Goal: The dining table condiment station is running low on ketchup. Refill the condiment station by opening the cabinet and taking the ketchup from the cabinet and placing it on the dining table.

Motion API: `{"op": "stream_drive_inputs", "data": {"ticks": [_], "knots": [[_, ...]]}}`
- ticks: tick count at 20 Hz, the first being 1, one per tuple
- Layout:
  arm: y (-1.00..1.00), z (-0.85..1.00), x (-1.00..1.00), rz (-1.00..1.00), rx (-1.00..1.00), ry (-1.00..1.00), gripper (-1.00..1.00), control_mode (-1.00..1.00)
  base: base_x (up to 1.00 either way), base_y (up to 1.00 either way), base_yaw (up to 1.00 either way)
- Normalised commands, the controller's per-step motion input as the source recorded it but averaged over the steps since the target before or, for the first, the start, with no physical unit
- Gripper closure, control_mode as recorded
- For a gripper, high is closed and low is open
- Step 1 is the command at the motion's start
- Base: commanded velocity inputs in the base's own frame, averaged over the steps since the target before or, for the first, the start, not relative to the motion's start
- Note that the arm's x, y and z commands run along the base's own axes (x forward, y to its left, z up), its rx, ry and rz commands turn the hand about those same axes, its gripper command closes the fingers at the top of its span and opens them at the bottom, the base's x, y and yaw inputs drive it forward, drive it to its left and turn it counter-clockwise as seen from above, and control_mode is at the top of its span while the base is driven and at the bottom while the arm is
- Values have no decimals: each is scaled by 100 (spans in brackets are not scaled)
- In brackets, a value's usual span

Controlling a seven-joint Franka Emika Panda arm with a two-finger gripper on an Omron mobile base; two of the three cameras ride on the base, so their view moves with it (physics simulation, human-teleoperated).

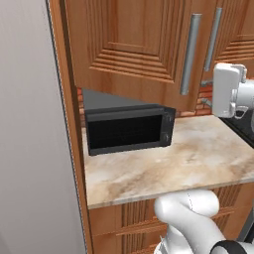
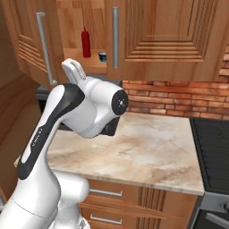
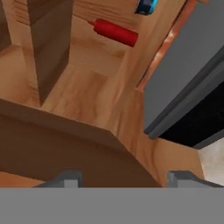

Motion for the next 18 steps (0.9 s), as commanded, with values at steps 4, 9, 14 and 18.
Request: {"op": "stream_drive_inputs", "data": {"ticks": [4, 9, 14, 18], "knots": [[99, 0, -47, 17, 0, 6, -100, -100, 0, 0, 0], [100, -3, -6, 22, -1, 14, -100, -100, 0, 0, 0], [100, -25, 42, 23, 0, 15, -100, -100, 0, 0, 0], [100, -37, 50, 23, 0, 12, -100, -100, 0, 0, 0]]}}
